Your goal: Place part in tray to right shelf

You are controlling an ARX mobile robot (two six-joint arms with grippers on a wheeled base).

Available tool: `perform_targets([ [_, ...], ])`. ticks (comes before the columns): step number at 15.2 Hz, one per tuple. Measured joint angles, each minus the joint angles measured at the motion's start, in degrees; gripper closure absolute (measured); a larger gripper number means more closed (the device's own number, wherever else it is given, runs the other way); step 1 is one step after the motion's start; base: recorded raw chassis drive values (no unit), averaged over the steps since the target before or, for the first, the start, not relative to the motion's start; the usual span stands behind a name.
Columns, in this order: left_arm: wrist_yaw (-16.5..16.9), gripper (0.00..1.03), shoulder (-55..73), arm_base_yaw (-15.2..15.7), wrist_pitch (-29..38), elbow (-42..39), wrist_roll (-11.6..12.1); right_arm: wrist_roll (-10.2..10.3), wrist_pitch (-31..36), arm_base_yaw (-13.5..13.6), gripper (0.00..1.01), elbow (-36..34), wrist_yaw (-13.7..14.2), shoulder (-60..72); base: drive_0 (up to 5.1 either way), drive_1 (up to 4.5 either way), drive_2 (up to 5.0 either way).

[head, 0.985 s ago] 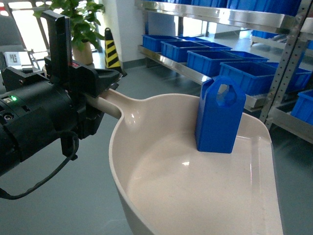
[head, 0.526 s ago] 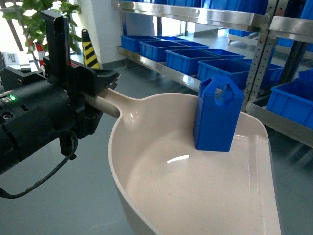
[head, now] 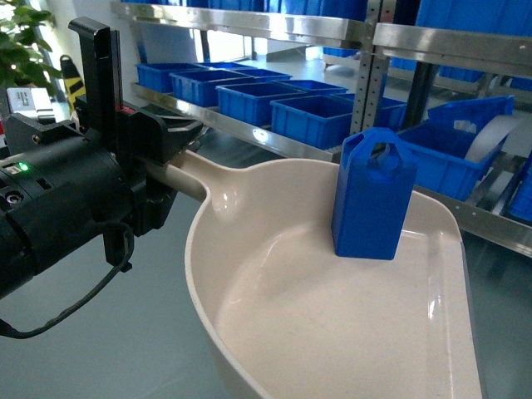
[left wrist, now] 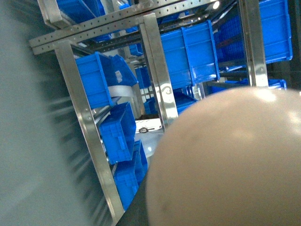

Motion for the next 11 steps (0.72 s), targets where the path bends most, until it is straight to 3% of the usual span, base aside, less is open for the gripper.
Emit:
perform_targets([
  [11, 0.11, 0.91, 0.00, -0.17, -0.02, 0.00, 0.02, 0.00, 0.00, 0.00, 0.03, 0.00, 0.00, 0.00, -1.6, -1.60, -1.6],
])
